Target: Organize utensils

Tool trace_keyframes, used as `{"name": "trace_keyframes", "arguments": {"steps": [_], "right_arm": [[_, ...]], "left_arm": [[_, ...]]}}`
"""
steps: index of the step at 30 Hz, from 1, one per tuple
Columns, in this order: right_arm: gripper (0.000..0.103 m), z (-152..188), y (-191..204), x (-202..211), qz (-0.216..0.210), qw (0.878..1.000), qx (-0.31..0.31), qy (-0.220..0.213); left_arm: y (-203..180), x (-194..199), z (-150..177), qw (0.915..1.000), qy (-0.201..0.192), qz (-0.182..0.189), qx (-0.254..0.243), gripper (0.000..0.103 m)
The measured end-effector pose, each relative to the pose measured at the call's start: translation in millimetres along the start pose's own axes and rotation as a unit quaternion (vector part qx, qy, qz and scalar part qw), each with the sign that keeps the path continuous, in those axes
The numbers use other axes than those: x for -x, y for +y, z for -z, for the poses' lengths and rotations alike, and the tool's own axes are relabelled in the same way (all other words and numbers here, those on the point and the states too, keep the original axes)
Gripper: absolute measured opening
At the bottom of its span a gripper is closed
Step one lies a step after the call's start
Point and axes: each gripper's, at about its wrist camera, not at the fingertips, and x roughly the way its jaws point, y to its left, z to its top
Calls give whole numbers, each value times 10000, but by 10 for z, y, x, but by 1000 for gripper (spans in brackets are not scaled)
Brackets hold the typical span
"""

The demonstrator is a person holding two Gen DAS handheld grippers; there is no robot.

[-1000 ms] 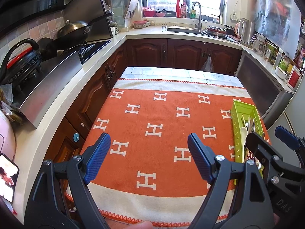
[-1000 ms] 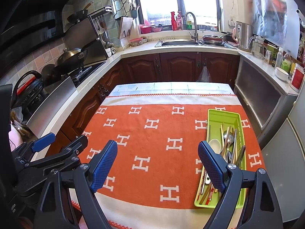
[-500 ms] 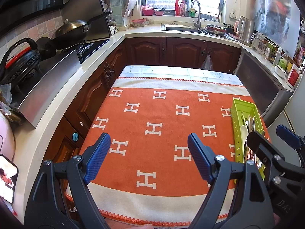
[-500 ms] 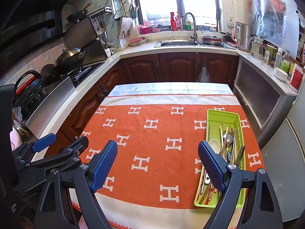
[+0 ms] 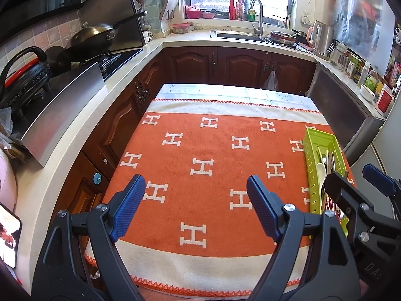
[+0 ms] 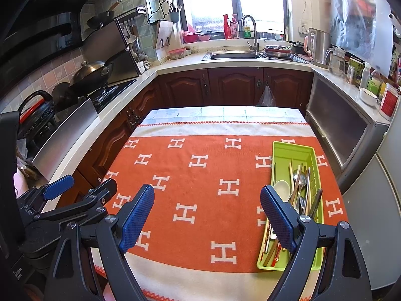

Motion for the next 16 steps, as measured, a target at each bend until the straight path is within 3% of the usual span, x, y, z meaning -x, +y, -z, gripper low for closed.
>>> {"name": "trace_keyframes", "arguments": {"steps": [16], "right_arm": [[88, 48, -134, -48, 37, 9999, 114, 26]], "left_arm": [[121, -59, 11, 10000, 18, 36, 41, 81]]}}
